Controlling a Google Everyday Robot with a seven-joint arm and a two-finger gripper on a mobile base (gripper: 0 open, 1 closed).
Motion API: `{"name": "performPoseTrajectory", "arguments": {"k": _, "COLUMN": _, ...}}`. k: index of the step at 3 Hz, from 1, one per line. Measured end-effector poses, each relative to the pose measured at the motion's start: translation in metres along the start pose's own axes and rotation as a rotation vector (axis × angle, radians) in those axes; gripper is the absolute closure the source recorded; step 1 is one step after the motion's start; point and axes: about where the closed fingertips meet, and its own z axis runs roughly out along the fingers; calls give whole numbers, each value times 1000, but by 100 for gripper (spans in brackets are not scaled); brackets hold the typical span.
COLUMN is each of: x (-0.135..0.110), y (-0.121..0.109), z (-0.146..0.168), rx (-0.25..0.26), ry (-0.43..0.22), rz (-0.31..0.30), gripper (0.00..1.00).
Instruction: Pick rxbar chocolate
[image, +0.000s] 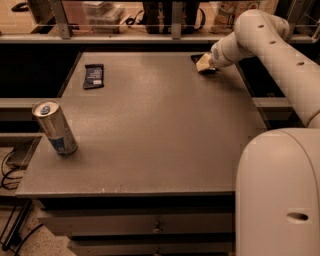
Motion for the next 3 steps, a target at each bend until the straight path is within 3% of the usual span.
{"name": "performPoseTrajectory", "arguments": {"k": 1, "x": -41, "y": 6, "z": -46, "rx": -8, "ry": -65, "rz": -89, "gripper": 100}}
{"name": "performPoseTrajectory", "arguments": {"k": 2, "x": -103, "y": 17, "z": -122, "rx": -13, "ry": -180, "rz": -232, "gripper": 100}}
{"name": "performPoseTrajectory", "arguments": {"k": 3, "x": -131, "y": 29, "z": -163, "rx": -34, "ry": -236, "rz": -308, "gripper": 100}}
